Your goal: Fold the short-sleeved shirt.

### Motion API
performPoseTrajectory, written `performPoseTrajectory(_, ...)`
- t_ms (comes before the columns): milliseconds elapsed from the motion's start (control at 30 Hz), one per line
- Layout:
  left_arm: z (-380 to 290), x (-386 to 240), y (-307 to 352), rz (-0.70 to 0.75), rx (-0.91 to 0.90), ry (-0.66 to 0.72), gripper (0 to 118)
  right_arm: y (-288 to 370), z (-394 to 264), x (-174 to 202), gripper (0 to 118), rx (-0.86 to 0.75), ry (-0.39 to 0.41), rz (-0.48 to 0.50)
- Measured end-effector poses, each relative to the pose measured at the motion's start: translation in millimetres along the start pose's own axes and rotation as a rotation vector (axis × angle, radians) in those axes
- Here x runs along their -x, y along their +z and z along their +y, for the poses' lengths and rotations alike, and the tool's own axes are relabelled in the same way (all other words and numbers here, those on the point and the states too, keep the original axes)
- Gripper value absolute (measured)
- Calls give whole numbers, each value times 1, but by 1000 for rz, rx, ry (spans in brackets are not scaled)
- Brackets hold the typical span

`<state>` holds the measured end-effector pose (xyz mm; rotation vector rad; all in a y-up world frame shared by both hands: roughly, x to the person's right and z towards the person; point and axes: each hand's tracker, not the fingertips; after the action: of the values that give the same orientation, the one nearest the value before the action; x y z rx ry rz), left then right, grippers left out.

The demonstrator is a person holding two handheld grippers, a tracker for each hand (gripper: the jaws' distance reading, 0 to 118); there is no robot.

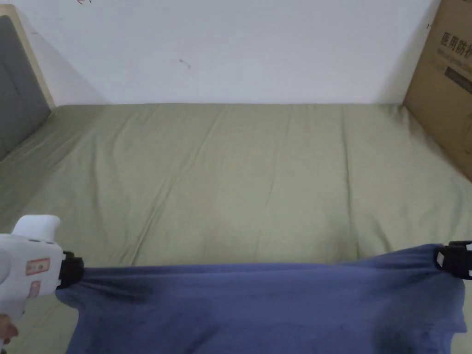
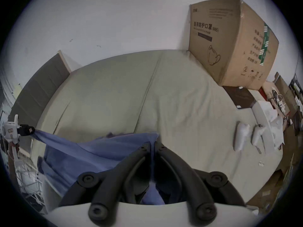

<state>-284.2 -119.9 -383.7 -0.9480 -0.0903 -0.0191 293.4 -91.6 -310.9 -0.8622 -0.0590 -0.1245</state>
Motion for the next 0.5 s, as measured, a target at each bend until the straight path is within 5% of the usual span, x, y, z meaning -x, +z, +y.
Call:
performPoseTrajectory(333,-159,30,12,-29,149,40,3,33,-154,-19,3,160,-21,2)
performPoseTrajectory(400,-169,28,5,-21,179,93,13,32,-126,-18,3,185,-26,-4)
performPoseTrajectory(433,-172,28,4,-24,171,99,28,32,-125,-18,12,179,-22,-11)
performPoseTrajectory(500,-172,27,3,-13,157,92,36,10,-172,-31,17,144,-7,-68)
